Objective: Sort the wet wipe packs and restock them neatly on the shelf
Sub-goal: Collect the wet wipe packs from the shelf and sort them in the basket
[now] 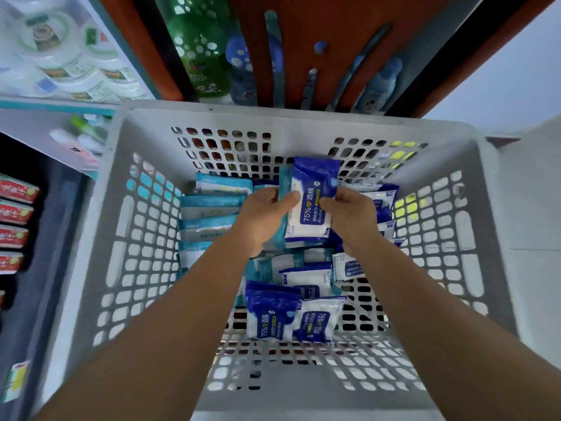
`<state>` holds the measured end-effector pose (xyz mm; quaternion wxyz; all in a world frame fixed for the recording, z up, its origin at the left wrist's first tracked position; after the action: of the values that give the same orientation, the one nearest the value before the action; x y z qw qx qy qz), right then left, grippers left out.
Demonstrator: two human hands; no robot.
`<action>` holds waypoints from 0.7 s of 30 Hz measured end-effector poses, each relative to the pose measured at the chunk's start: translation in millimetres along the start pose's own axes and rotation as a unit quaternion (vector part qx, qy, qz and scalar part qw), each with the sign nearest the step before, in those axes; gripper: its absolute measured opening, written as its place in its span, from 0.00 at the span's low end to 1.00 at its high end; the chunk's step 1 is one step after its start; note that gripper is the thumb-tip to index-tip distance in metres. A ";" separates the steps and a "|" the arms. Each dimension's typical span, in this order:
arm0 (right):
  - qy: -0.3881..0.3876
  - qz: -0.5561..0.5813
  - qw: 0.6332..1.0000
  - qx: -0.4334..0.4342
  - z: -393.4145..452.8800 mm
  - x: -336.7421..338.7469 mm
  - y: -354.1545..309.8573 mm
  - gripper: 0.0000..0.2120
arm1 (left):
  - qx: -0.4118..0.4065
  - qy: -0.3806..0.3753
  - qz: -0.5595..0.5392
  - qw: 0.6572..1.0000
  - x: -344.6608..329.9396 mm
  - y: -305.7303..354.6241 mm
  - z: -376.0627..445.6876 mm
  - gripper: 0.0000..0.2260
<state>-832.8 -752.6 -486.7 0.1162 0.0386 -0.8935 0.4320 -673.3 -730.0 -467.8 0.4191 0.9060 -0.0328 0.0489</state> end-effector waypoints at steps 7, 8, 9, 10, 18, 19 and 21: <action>-0.032 -0.044 0.997 0.045 -27.0 9.3 -7.5 0.11 | -0.049 0.099 0.071 0.991 34.7 3.0 -15.7 0.07; -0.014 -0.082 0.994 0.070 -31.3 15.9 -10.7 0.12 | -0.080 0.116 0.131 0.981 43.9 4.0 -17.6 0.08; 0.001 -0.121 0.989 0.090 -34.3 22.7 -12.2 0.11 | -0.102 0.124 0.192 0.968 52.9 4.2 -20.3 0.09; 0.011 -0.159 0.981 0.106 -36.8 28.3 -13.0 0.09 | -0.115 0.121 0.250 0.954 61.2 3.3 -23.3 0.09; -0.022 -0.490 0.858 0.154 -50.2 59.5 -4.2 0.18 | -0.037 0.023 0.524 0.851 105.8 -49.0 -51.7 0.10; -0.036 -0.529 0.834 0.152 -50.0 62.5 0.1 0.18 | -0.020 0.013 0.537 0.843 106.9 -56.1 -52.8 0.09; -0.069 -0.599 0.788 0.122 -48.5 66.1 10.6 0.19 | 0.006 -0.001 0.553 0.833 103.8 -65.9 -52.9 0.09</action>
<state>-890.3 -706.0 -449.7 0.2840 0.6098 -0.6367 0.3769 -566.8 -649.0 -471.5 0.3165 0.7393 -0.5286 0.2717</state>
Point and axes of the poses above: each hand's wrist, its own z-axis towards the middle knuckle, its own x-axis out of the back of the hand, y = z × x, the point moved 4 cm from there along z, towards the middle knuckle, and after that the axes turned 1 degree about -y, right-handed, at the moved point
